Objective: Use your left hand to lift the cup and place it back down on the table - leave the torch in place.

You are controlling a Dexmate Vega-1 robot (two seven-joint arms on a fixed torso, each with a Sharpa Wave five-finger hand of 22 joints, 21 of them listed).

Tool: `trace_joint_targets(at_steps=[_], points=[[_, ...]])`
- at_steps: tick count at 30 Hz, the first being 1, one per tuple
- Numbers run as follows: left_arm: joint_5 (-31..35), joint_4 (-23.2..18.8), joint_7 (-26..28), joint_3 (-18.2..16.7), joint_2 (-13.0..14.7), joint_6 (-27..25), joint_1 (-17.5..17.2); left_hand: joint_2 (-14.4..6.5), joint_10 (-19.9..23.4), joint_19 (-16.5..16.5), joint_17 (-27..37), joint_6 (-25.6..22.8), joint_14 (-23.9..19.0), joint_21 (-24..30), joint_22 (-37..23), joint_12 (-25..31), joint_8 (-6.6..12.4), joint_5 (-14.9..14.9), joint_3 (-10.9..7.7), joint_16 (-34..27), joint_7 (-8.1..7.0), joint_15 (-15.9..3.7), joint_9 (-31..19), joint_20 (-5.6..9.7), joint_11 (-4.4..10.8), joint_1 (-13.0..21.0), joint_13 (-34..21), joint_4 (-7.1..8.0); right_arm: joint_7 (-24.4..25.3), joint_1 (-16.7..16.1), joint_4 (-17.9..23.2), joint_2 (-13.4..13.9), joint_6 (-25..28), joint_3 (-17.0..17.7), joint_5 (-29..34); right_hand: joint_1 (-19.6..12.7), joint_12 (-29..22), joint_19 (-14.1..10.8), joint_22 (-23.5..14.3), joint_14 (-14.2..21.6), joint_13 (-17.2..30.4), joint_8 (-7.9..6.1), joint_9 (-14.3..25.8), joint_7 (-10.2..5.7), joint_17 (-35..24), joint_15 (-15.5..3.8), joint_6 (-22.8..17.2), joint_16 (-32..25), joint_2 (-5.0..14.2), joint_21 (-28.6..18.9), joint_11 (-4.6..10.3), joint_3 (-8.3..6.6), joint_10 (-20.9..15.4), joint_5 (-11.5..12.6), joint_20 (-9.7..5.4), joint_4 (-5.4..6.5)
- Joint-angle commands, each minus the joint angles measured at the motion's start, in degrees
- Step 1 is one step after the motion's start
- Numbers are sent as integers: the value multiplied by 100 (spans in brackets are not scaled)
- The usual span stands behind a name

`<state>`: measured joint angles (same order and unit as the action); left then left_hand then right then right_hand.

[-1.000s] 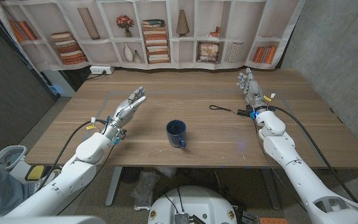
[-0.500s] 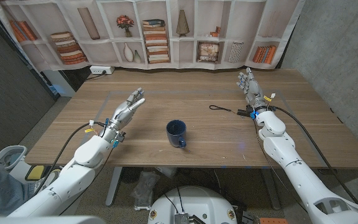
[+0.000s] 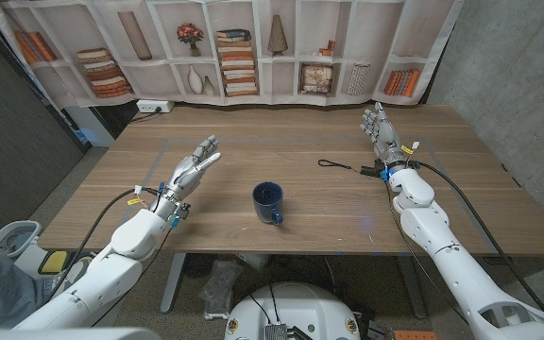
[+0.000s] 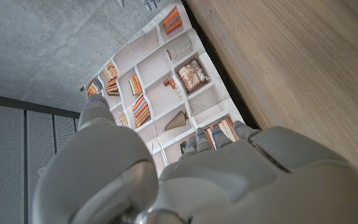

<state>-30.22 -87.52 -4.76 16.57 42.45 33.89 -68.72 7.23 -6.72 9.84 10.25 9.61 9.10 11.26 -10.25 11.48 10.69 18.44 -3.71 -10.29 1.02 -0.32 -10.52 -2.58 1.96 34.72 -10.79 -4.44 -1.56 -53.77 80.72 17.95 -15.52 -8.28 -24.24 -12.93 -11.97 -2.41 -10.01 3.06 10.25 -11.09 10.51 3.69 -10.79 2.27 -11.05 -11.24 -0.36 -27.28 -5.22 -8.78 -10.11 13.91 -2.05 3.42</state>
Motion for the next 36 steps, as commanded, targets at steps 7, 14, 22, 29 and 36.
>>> trace_joint_targets(at_steps=[7,14,22,29,36], points=[[284,-266,284,-57,85,64,-274,-16,0,147,21,9,27,37,-32,27,56,49,30,-47,-2,4,-26,-85,-3,94,-22,-44,25,-37,63,30,13,-16,-37,-14,9,-21,-11,6,27,-2,17,-11,-17,16,-5,10,28,21,-6,4,11,-29,-125,-37],[357,-335,350,-46,91,54,-321,-23,2,152,21,10,23,36,-33,29,56,54,35,-48,-3,0,-26,-92,21,107,-22,-48,6,-36,18,28,-47,-6,-50,-13,9,-29,-12,7,28,-3,17,-8,-18,11,-7,9,32,42,-4,8,13,-37,-125,-42],[416,-378,385,-28,107,49,-365,-40,4,155,21,-1,18,36,-33,32,61,60,35,-50,-4,11,-27,-99,19,130,-22,-53,31,-68,36,33,-51,18,-71,-13,7,-36,-13,8,28,-4,17,-8,-18,12,-9,7,37,62,-4,12,11,-43,-125,-46],[523,-423,432,-14,127,93,-427,-64,11,159,20,-6,14,35,-34,35,63,67,29,-51,1,15,-27,-105,20,163,-22,-62,23,-77,84,67,-81,18,-61,-13,7,-45,-14,10,28,-2,17,-10,-18,10,-5,7,39,79,-6,16,13,-48,-123,-51],[649,-529,508,-1,195,3,-489,-77,10,160,20,-4,16,36,-34,36,62,73,27,-50,-2,5,-27,-112,28,189,-21,-71,6,-72,65,61,-133,23,-90,-13,6,-49,-14,10,29,-3,17,-5,-17,10,-8,6,40,91,1,18,12,-51,-123,-54]])
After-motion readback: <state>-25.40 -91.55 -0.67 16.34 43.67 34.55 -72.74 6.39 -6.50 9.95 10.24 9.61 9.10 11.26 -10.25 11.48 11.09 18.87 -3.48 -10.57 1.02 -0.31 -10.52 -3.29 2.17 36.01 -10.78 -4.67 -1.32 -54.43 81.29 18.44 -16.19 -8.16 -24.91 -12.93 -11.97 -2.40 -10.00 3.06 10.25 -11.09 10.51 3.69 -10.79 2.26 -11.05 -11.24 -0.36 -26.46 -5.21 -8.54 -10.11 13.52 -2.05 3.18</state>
